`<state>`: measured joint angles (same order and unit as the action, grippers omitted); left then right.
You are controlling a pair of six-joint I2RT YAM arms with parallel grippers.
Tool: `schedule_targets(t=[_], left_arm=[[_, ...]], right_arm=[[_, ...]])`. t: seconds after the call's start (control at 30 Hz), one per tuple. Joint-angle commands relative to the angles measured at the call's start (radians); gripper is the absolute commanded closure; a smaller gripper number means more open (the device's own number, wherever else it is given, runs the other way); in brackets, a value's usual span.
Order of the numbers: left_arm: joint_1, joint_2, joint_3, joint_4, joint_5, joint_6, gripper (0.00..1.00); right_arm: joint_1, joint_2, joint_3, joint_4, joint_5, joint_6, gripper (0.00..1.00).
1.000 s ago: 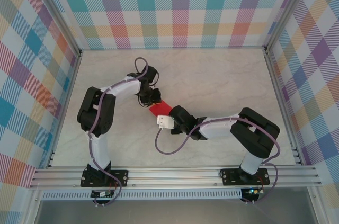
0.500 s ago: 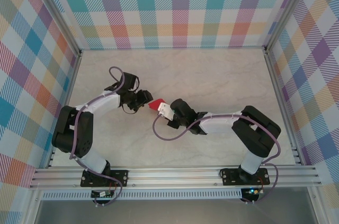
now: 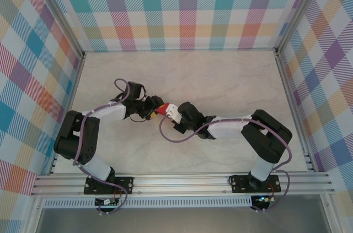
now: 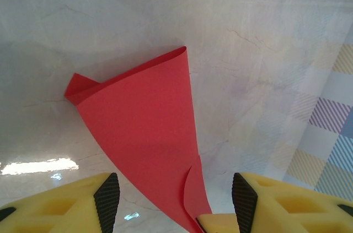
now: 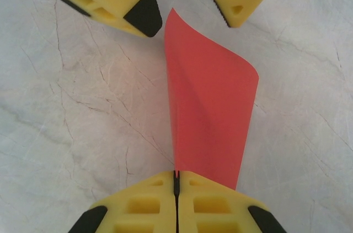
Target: Fold a paper plane with a square sheet of paper (pick it up from the middle)
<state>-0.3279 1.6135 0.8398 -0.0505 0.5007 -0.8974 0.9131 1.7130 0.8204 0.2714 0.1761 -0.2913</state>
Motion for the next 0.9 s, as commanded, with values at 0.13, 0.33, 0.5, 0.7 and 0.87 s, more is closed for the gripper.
schedule_targets(t=[0.13,0.33,0.5,0.7,0.87], left_arm=[[-0.023,-0.002,-0.028,-0.017,-0.084,-0.056,0.42],[-0.046,0.037,-0.032,0.059,-0.059,-0.123,0.55],[-0.054,0.072,-0.032,0.095,-0.043,-0.155,0.69],[-0.054,0.072,-0.027,0.090,-0.050,-0.163,0.86],[-0.058,0.072,-0.013,0.058,-0.056,-0.150,0.92]], right_arm=[[-0.004,0.003,0.002,0.030,0.024,0.031,0.95],[-0.003,0.000,-0.019,0.059,0.000,0.037,0.93],[-0.004,-0.001,-0.037,0.084,-0.021,0.035,0.91],[-0.004,0.017,-0.056,0.109,-0.022,0.023,0.87],[-0.003,0.041,-0.060,0.142,-0.018,-0.026,0.77]])
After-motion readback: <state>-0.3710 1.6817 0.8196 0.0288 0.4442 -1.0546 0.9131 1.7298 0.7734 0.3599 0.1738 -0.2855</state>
